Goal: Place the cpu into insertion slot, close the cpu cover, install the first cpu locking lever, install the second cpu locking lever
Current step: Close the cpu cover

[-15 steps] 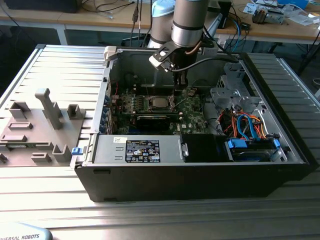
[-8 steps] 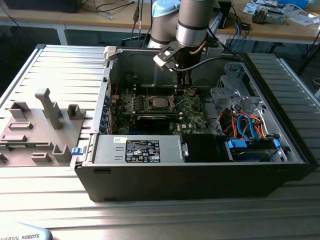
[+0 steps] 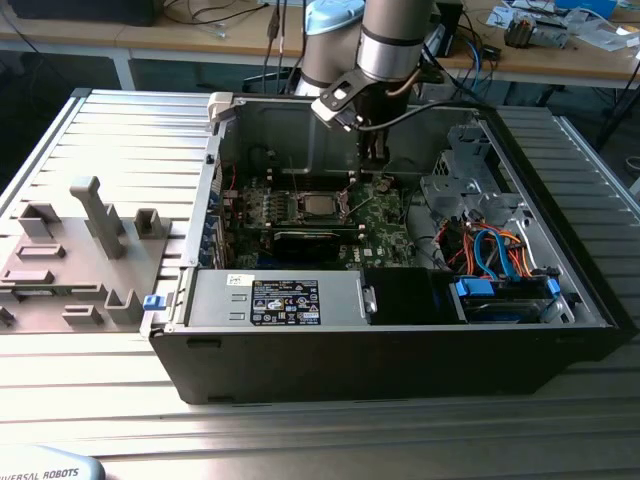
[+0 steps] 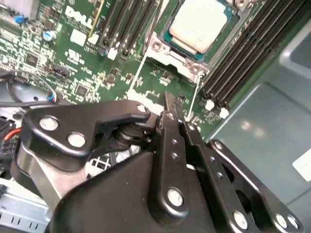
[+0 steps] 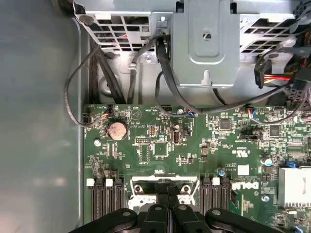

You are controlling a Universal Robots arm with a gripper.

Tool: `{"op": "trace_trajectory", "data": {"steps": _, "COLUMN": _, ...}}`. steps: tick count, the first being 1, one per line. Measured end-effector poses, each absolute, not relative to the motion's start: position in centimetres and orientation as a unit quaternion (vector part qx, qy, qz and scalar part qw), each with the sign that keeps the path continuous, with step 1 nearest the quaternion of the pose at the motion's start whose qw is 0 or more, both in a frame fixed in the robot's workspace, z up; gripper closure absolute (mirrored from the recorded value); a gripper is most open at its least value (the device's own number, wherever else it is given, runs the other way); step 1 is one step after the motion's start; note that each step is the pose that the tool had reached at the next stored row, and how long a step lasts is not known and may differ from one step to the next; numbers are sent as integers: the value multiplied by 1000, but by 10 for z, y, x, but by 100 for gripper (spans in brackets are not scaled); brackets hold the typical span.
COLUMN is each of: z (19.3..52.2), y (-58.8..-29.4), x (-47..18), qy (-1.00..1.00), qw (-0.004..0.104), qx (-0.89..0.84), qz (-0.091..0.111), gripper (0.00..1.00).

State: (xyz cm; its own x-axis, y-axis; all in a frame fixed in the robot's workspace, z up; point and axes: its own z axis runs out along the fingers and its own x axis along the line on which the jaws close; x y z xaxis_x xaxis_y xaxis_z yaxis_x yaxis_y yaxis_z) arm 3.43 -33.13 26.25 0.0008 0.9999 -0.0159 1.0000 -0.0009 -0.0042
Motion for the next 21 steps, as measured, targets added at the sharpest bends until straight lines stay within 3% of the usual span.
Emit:
{"op": "trace_trajectory", "data": {"steps": 4, "z": 263, "y": -331, "x": 49, "qy": 707, "qw": -6, "qx": 707, "qz": -9, "gripper": 89}}
{"op": "trace_trajectory", "data": {"steps": 9, "z": 262, "y": -331, "x": 71, "qy": 707, "qw": -27, "qx": 707, "qz": -10, "gripper": 89}}
{"op": "trace_trajectory", "data": {"steps": 13, "z": 255, "y": -331, "x": 90, "qy": 707, "qw": -37, "qx": 706, "qz": -20, "gripper": 89}}
{"op": "trace_trajectory", "data": {"steps": 17, "z": 251, "y": -332, "x": 85, "qy": 708, "qw": -29, "qx": 705, "qz": -30, "gripper": 89}}
{"op": "trace_trajectory", "data": {"steps": 21, "z": 250, "y": -333, "x": 77, "qy": 708, "qw": -29, "qx": 705, "qz": -30, "gripper": 89}}
